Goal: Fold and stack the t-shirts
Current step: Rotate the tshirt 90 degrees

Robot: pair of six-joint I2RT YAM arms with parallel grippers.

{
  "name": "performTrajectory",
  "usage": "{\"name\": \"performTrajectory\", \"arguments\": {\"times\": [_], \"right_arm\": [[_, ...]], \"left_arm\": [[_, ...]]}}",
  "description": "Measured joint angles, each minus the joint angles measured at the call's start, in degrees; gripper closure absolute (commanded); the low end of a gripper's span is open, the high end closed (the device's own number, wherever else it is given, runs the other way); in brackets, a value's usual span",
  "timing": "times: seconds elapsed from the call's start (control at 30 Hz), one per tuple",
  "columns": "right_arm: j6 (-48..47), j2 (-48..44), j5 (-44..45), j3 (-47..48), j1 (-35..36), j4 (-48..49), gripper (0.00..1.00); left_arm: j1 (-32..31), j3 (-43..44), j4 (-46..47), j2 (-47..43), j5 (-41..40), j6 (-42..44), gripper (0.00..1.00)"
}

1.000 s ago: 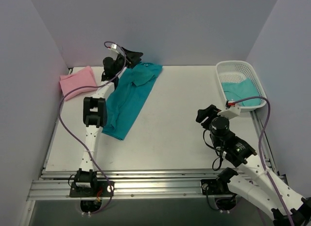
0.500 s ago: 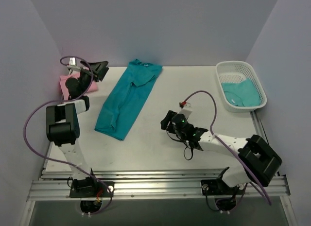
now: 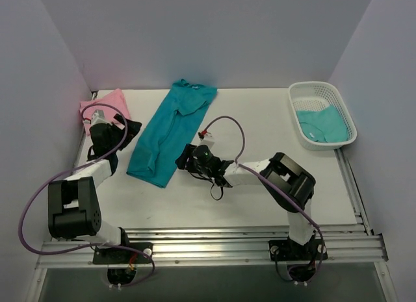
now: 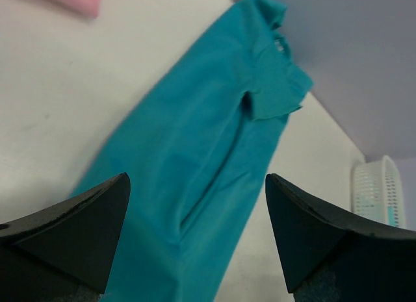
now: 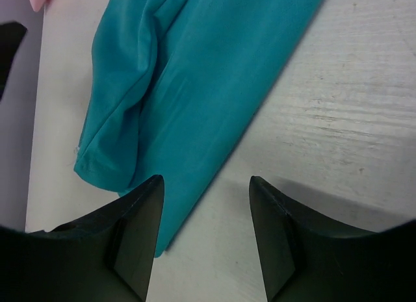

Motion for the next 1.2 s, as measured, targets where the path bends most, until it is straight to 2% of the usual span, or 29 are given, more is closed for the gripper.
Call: {"name": "performTrajectory", "arguments": {"times": [0.2, 0.4, 0.5, 0.53, 0.6, 0.77, 1.07, 1.13, 1.2], "right_arm": [[1.99, 7.08, -3.50, 5.55, 0.48, 0.81, 0.50], [4.04, 12.33, -5.79, 10.51, 2.71, 2.73, 0.51], [4.50, 14.14, -6.93, 12.41, 3.48, 3.34, 0.70], [4.66, 14.51, -7.26, 12.52, 3.67, 3.32, 0.89], [4.94, 15.08, -7.85, 12.57, 3.93, 3.30, 1.00], [5.55, 14.99, -8.46, 10.54, 3.34, 4.76, 1.00], [5.99, 6.12, -9.14, -4.66, -4.68, 10.08, 1.00], [5.66, 3.72, -8.74, -7.56, -6.75, 9.66, 1.00], [5.16, 1.79, -7.45, -9.46, -8.48, 8.72, 1.00]], "left_arm": [[-0.02, -6.80, -6.97, -4.09, -7.74, 2.27, 0.06], [0.55, -7.43, -7.69, -8.87, -9.79, 3.26, 0.06], [0.90, -7.43, -7.78, -8.83, -9.79, 3.34, 0.06], [0.98, -7.48, -7.74, -8.81, -9.79, 3.39, 0.06], [1.11, -7.52, -7.65, -8.79, -9.70, 3.41, 0.06], [1.36, -7.87, -6.95, -8.35, -9.44, 3.41, 0.06], [0.63, -9.49, -5.14, -7.54, -9.03, 3.19, 0.06], [-2.14, -9.57, -5.44, -7.56, -10.47, 3.21, 0.06], [-8.02, -9.55, -6.03, -7.63, -13.00, 3.41, 0.06]]}}
